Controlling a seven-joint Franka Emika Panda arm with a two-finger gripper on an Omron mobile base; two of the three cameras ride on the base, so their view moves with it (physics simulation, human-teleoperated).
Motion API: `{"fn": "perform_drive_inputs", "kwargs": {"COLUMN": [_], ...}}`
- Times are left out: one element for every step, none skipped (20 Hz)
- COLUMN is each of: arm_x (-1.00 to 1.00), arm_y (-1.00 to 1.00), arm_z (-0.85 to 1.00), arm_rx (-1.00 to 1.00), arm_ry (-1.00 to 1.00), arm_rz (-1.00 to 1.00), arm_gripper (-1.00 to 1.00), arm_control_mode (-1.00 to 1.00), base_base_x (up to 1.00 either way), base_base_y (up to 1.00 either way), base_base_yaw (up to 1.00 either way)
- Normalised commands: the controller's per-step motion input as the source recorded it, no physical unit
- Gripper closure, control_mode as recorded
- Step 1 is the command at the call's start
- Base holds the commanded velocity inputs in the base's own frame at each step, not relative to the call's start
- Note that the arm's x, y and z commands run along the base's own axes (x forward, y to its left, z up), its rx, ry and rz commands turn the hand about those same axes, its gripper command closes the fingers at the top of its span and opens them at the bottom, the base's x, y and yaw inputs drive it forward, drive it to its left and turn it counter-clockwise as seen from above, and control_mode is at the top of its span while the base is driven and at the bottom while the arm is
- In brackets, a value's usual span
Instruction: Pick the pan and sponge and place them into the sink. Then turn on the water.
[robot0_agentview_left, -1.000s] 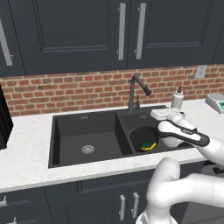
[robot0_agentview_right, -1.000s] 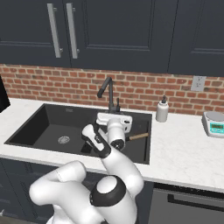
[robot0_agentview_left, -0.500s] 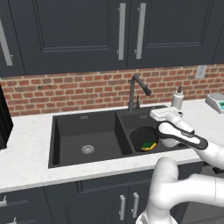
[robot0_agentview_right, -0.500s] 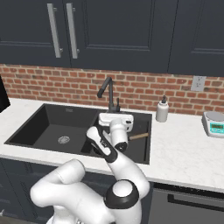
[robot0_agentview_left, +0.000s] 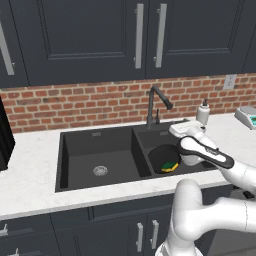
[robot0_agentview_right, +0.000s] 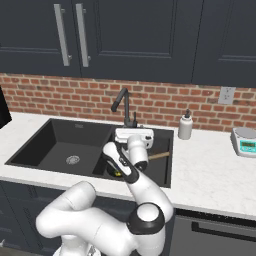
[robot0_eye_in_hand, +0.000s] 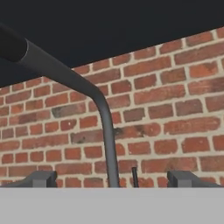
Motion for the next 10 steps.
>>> {"fn": "perform_drive_inputs", "kwargs": {"arm_x": [0.14,0.11,0.09,0.09,0.1,0.11,0.13,0.14,0.18,0.21], "arm_y": [0.01,0.01,0.05,0.07,0.09,0.09,0.09,0.09,0.06,0.03], "arm_z": [0.0,0.0,0.0,0.0,0.0,0.0,0.0,0.0,0.0,0.0], "arm_rx": [-0.05,-0.05,-0.05,-0.04,-0.04,-0.04,-0.04,-0.05,-0.05,-0.05], "arm_ry": [0.0,0.0,0.0,0.0,0.0,0.0,0.0,0.0,0.0,0.0], "arm_rz": [0.01,0.01,0.01,0.01,0.01,0.01,0.01,0.01,0.01,0.01], "arm_gripper": [-1.0,-1.0,-1.0,-1.0,-1.0,-1.0,-1.0,-1.0,-1.0,-1.0], "arm_control_mode": [-1.0,-1.0,-1.0,-1.0,-1.0,-1.0,-1.0,-1.0,-1.0,-1.0], "base_base_x": [0.0,0.0,0.0,0.0,0.0,0.0,0.0,0.0,0.0,0.0], "base_base_y": [0.0,0.0,0.0,0.0,0.0,0.0,0.0,0.0,0.0,0.0], "base_base_yaw": [0.0,0.0,0.0,0.0,0.0,0.0,0.0,0.0,0.0,0.0]}}
